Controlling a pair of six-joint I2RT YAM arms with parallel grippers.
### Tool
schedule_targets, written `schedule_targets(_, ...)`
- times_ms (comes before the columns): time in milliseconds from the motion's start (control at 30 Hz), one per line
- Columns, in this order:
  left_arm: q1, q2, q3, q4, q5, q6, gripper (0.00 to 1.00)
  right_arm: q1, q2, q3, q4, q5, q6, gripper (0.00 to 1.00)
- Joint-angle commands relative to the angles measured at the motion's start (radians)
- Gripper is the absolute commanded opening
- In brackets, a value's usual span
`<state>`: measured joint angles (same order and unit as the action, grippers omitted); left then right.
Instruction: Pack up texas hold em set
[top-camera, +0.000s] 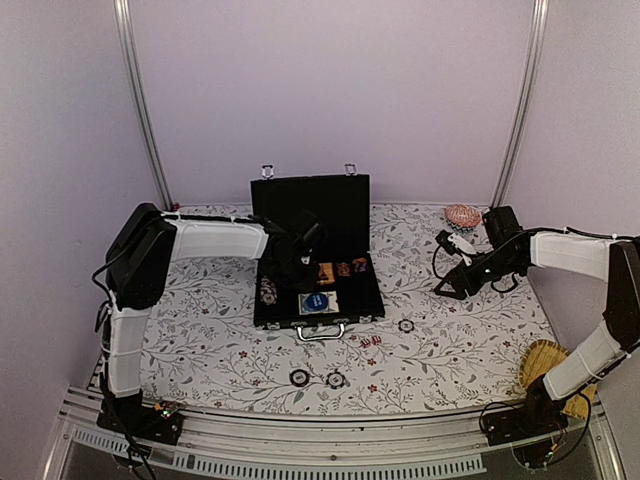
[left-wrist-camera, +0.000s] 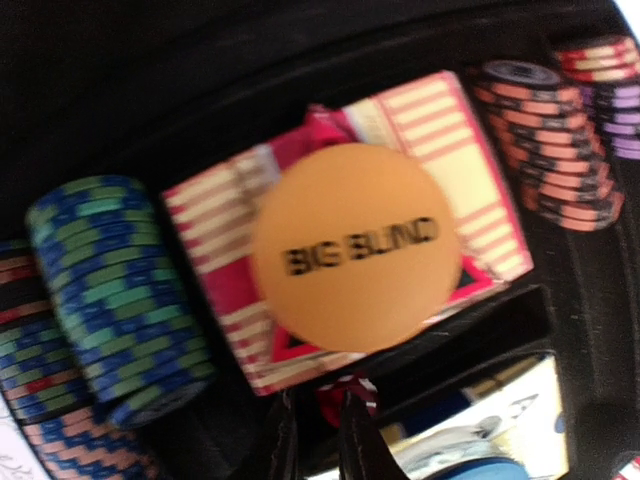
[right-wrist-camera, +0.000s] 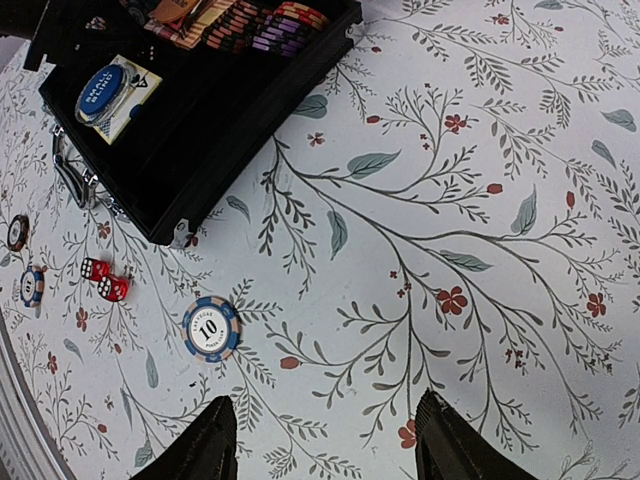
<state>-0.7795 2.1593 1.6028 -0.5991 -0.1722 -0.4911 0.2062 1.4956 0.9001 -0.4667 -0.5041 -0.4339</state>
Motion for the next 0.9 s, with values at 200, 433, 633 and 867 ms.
schedule_targets(200, 0.037, -0.109, -0.065, -0.039, -0.084, -0.009, 0.2, -0.002, 0.016, 0.019, -0.013, -0.016, -0.008, 0.62)
schedule_targets(433, -0.021, -0.235, -0.055, -0.013, -0.052, 0.037, 0.24, -0.003, 0.011, 0.018, -0.015, -0.022, -0.008, 0.62)
schedule_targets(633, -0.173, -0.248, 0.012, -0.01, 0.134, 0.229, 0.39, -0.003, 0.015, 0.021, -0.016, -0.023, -0.007, 0.62)
schedule_targets(867, -0.286, -0.122, 0.074, -0.099, 0.247, 0.363, 0.45, -0.002, 0.012, 0.021, -0.015, -0.018, -0.006, 0.62)
